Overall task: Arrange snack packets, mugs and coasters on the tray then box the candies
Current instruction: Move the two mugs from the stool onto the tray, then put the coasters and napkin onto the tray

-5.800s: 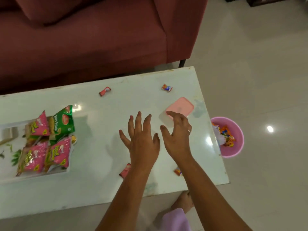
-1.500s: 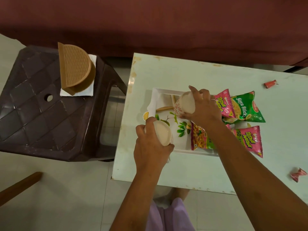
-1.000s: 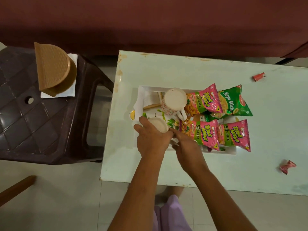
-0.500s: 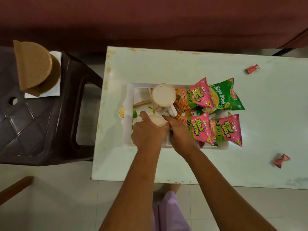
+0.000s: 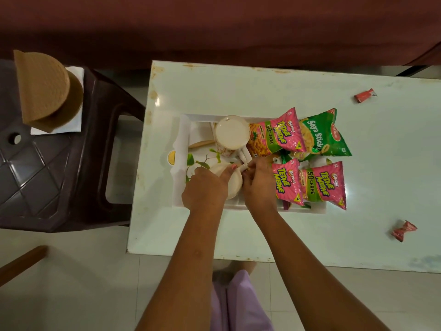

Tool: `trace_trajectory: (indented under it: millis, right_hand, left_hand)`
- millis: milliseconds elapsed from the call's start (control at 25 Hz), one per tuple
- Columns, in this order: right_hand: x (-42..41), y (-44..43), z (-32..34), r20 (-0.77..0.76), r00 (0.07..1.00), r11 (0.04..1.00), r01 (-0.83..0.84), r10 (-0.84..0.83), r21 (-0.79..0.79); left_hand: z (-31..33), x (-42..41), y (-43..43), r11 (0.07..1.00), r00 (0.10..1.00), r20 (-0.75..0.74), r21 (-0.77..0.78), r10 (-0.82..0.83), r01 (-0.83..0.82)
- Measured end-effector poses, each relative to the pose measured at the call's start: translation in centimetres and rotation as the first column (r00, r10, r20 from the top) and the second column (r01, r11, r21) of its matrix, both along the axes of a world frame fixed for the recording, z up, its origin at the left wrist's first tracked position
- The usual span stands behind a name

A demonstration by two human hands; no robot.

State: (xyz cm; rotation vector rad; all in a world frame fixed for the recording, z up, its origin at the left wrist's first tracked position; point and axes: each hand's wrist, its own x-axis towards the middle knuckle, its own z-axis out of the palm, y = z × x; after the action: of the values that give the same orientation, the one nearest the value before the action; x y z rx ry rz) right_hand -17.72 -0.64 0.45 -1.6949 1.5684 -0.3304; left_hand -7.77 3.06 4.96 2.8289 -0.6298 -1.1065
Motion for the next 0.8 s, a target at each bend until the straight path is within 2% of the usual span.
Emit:
trace_trajectory:
  millis: [200, 320, 480, 800]
  right_hand:
    - [0.4, 0.3, 0.3, 0.014, 0.998, 0.998, 0.067, -0.068, 0.018]
    - [0.8, 0.4, 1.7, 0.078, 0.987, 0.989, 0.146, -0.144, -0.024]
    - [2.6, 0.0, 4.2, 0.179, 0.968, 0.978, 0.193, -0.176, -0.081]
    - [14.0, 1.5, 8.4, 0.336, 0.94, 0.998, -0.048, 0.061, -0.046]
  left_hand:
    - [0.0, 0.2, 0.2, 0.999, 0.999, -0.006, -0.006, -0.049, 0.049]
    - [0.5, 0.7, 0.4, 0.996, 0.996, 0.016, 0.004, -0.091, 0.091]
    - [0.5, 2.5, 1.2, 0.996, 0.997, 0.046, -0.066, -0.058, 0.061]
    - [3.9, 12.3, 5.2, 0.939, 0.981, 0.184, -0.343, 0.057, 0.01]
